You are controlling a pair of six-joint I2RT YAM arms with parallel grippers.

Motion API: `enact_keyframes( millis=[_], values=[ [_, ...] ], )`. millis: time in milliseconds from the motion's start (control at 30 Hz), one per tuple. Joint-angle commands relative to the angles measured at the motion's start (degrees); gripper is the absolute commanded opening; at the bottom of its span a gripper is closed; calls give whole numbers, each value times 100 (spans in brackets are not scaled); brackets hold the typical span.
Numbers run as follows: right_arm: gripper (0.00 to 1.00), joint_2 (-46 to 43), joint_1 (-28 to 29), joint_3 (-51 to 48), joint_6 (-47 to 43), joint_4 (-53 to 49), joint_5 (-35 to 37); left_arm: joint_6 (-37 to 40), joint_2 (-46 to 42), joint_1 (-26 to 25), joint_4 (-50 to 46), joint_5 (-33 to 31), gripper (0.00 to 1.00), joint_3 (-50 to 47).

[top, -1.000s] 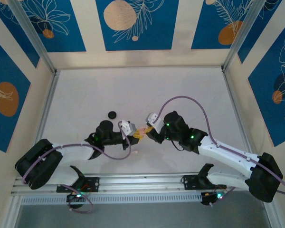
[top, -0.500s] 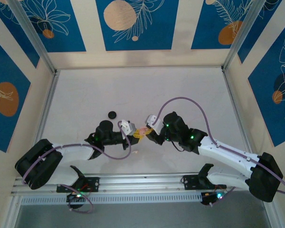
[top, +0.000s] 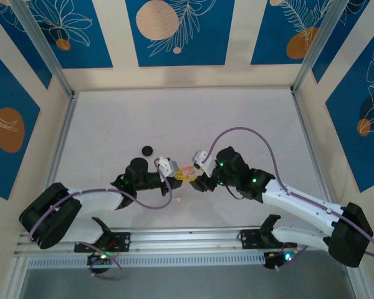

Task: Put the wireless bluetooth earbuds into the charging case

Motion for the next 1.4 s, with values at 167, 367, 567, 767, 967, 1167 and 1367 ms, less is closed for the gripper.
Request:
enact_keyframes(
  millis=[167, 367, 567, 767, 967, 1167, 1367],
  values=[
    [61, -523, -592, 245, 1423, -157, -1095, 410, -270, -63, -288, -334, 13, 32],
    [52, -435, -717, 615, 2556, -744, -1252, 519, -377, -60, -390, -519, 13, -3],
    [47, -39, -714, 788, 3355, -863, -1496, 566, -399, -59, -435, -557, 13, 2],
    [37, 417, -692, 981, 3445, -864, -1635, 557, -396, -59, -426, -530, 13, 19],
    [31, 670, -684, 1069, 3352, -814, -1580, 585, -484, -59, -530, -548, 13, 14],
    [27, 872, -695, 1116, 3327, -791, -1523, 609, -567, -59, -606, -557, 13, 10],
    [24, 1003, -696, 1118, 3280, -750, -1558, 618, -590, -59, -637, -557, 13, 23]
  ],
)
